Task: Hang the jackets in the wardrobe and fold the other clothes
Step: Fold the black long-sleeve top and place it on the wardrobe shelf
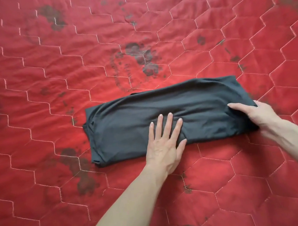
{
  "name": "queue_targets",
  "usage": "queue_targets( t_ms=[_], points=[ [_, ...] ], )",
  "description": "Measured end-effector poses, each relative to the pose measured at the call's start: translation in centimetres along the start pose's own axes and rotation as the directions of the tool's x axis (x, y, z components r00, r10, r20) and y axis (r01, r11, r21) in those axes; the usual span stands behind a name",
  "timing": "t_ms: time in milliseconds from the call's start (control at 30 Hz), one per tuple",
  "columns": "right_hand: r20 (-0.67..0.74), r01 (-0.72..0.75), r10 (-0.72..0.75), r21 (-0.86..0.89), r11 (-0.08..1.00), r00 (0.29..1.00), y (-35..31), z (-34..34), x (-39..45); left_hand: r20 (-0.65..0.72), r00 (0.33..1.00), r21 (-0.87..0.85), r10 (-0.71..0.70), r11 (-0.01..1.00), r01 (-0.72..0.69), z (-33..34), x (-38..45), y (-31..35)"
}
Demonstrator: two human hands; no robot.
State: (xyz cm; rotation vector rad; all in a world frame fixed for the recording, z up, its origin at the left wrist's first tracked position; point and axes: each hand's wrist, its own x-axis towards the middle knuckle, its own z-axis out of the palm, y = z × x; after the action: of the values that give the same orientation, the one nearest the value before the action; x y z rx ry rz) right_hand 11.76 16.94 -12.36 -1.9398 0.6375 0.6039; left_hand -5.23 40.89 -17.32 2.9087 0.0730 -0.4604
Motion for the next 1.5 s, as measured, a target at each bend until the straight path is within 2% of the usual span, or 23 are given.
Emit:
queue_targets(
  t_ms=[33,100,167,233,300,400,467,500,600,667,700,800,867,933,1000,1067,1100,1200,1300,1400,1433,1467,1500],
  points=[
    [0.112,-0.065,0.056,0.083,0.994,0.992,-0.6,-0.1,-0.2,0.021,1.0,-0.015,0.012,1.0,-0.012,-0.4,-0.2,-0.2],
    [0.198,-0.108,0.075,0.161,0.981,0.977,-1.5,0.1,-0.8,0.057,0.998,-0.08,0.033,0.996,-0.029,-1.5,-0.6,-0.6],
    [0.175,-0.051,0.026,0.138,0.989,0.984,-2.2,0.8,-1.9,0.041,0.998,-0.215,0.039,0.976,-0.029,-2.4,-1.2,-0.9],
    [0.151,0.046,-0.057,0.076,0.996,0.987,-2.9,1.9,-3.4,-0.007,1.0,-0.453,-0.006,0.892,0.002,-3.2,-1.8,-0.9],
    [0.159,0.148,-0.145,-0.01,0.989,0.977,-3.7,3.5,-5.4,-0.059,0.99,-0.696,-0.125,0.717,0.049,-4.3,-2.4,-1.1],
    [0.104,0.285,-0.272,-0.157,0.945,0.957,-5.1,6.7,-8.9,-0.121,0.935,-0.849,-0.334,0.523,0.077,-6.1,-2.8,-1.5],
    [0.082,0.334,-0.325,-0.183,0.924,0.942,-5.9,9.6,-11.9,-0.045,0.885,-0.933,-0.464,0.336,0.129,-6.9,-2.3,-2.2],
    [0.09,0.36,-0.349,-0.19,0.913,0.933,-6.1,11.2,-13.5,0.04,0.866,-0.971,-0.498,0.184,0.15,-7.4,-1.9,-2.6],
    [0.134,0.434,-0.413,-0.254,0.864,0.901,-6.1,16.2,-17.2,0.32,0.849,-0.933,-0.42,-0.293,0.207,-9.5,-1.0,-4.4],
    [0.166,0.432,-0.4,-0.28,0.857,0.901,-5.9,19.4,-19.3,0.43,0.835,-0.848,-0.343,-0.47,0.244,-10.5,-0.9,-5.9],
    [0.194,0.435,-0.394,-0.271,0.859,0.898,-5.6,20.9,-20.2,0.437,0.835,-0.834,-0.334,-0.497,0.238,-10.8,-1.1,-6.7],
    [0.276,0.452,-0.387,-0.229,0.862,0.88,-4.7,24.1,-22.5,0.44,0.818,-0.834,-0.371,-0.505,0.22,-10.4,-2.9,-9.3],
    [0.306,0.466,-0.392,-0.225,0.856,0.868,-4.1,25.4,-23.2,0.431,0.839,-0.816,-0.333,-0.541,0.205,-9.9,-4.4,-11.3],
    [0.352,0.531,-0.429,-0.282,0.799,0.832,-3.6,26.2,-23.4,0.446,0.845,-0.822,-0.295,-0.51,0.255,-9.7,-5.9,-13.1],
    [0.44,0.602,-0.456,-0.284,0.746,0.774,-2.9,26.6,-23.3,0.397,0.857,-0.88,-0.328,-0.401,0.254,-8.5,-6.2,-14.5],
    [0.527,0.617,-0.442,-0.214,0.757,0.726,-2.2,26.7,-22.8,0.318,0.832,-0.948,-0.455,-0.164,0.272,-7.8,-6.5,-15.5],
    [0.542,0.61,-0.443,-0.173,0.773,0.714,-2.0,26.6,-22.5,0.282,0.815,-0.956,-0.507,-0.077,0.283,-7.3,-6.4,-15.9],
    [0.463,0.629,-0.52,-0.111,0.769,0.718,-1.6,25.8,-21.2,0.213,0.794,-0.965,-0.57,0.003,0.261,-6.5,-6.2,-16.8],
    [0.402,0.721,-0.604,-0.291,0.629,0.688,-1.1,25.0,-19.4,0.148,0.728,-0.977,-0.67,0.017,0.214,-6.6,-6.0,-17.0],
    [0.422,0.733,-0.63,-0.564,0.38,0.651,-0.4,23.9,-17.4,0.143,0.628,-0.971,-0.765,0.015,0.239,-6.6,-5.7,-17.3],
    [0.443,0.719,-0.621,-0.627,0.3,0.646,-0.2,23.6,-16.8,0.153,0.628,-0.969,-0.763,0.009,0.248,-6.7,-5.6,-17.4],
    [0.471,0.707,-0.602,-0.667,0.235,0.645,0.1,23.4,-16.1,0.169,0.655,-0.966,-0.737,0.01,0.26,-6.8,-5.5,-17.5],
    [0.503,0.702,-0.574,-0.687,0.189,0.647,0.4,23.2,-15.4,0.17,0.696,-0.955,-0.698,0.056,0.29,-6.8,-5.5,-17.6]
  ],
)
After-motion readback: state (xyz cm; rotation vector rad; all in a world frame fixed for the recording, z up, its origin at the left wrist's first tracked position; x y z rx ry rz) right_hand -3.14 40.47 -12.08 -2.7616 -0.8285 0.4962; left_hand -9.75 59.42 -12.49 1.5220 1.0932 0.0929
